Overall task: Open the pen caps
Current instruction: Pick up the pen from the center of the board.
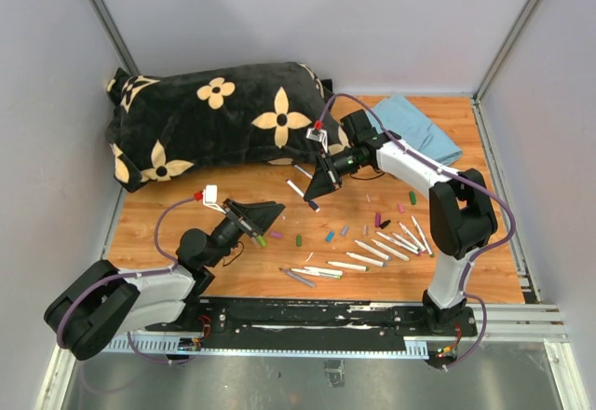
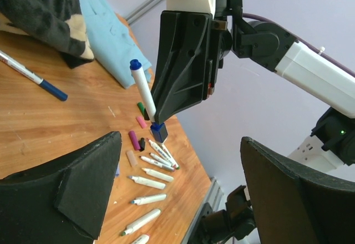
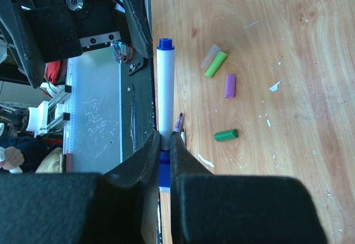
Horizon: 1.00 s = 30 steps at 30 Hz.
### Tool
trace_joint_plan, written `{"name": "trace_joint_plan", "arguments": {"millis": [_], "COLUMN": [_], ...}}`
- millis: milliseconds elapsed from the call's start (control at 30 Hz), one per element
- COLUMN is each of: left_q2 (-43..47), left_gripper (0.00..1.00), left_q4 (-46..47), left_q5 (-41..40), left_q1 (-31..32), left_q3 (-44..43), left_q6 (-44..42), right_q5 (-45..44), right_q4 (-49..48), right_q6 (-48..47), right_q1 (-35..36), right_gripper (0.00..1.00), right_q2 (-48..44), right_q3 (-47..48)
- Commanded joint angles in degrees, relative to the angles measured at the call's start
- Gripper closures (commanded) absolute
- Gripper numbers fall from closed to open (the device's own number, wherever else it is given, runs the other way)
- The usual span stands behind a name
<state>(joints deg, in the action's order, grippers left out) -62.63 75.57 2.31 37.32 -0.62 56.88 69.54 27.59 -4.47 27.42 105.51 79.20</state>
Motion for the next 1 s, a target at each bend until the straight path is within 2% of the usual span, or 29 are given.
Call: {"name": "trace_joint_plan", "arguments": {"millis": [0,633,967], "left_q2": [-0.07,-8.67,-20.46], "left_gripper": [0.07,0.09,0.22], "left_q4": [3.30,11.08,21.43], "left_q5": [-1.09,-3.90,-5.33], "left_q1": [0.03,0.03,2.82], "left_q3": [-1.07,-2.72,-5.66], "left_q6": [-0.20,2.23,3.91], "right_q5": [2.31,3.61,3.68], "right_q4": [-0.50,-0.88,-0.95], "right_q6": [0.51,1.22,1.31], "right_q1": [-0.46,0.53,1.06], "right_gripper": [0.99,0.99,0.99], "right_q2": [-2.20,-2.22,-2.16], "right_q3": [-0.60,-0.61,-0.67]}}
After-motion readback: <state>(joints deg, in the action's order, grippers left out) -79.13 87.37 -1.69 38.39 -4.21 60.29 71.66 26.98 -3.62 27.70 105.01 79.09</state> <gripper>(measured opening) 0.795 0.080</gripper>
